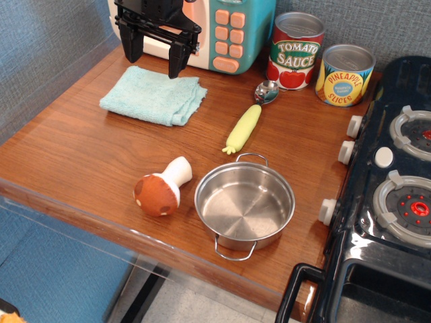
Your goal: Pick up the bowl and place it directly on top of the napkin.
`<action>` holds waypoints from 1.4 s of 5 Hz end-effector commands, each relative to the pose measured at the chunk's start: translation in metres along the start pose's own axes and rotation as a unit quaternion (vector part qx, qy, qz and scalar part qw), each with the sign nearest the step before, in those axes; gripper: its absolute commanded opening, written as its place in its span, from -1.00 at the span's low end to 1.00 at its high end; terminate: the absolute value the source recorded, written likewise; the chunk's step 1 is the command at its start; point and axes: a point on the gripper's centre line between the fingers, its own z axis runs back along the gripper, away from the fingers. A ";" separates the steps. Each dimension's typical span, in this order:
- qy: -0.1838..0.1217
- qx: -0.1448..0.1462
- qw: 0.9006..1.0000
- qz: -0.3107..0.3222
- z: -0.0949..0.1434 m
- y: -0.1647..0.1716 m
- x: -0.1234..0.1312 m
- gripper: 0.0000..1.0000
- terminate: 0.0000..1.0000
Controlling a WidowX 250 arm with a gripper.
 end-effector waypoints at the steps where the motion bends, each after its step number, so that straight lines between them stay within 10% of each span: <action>1: 0.000 0.000 1.000 0.000 0.000 0.000 0.000 1.00 -1.00; 4: -0.057 -0.062 0.985 -0.150 0.044 -0.068 -0.066 1.00 -1.00; 7: -0.017 -0.075 0.966 -0.248 0.001 -0.106 -0.112 1.00 -1.00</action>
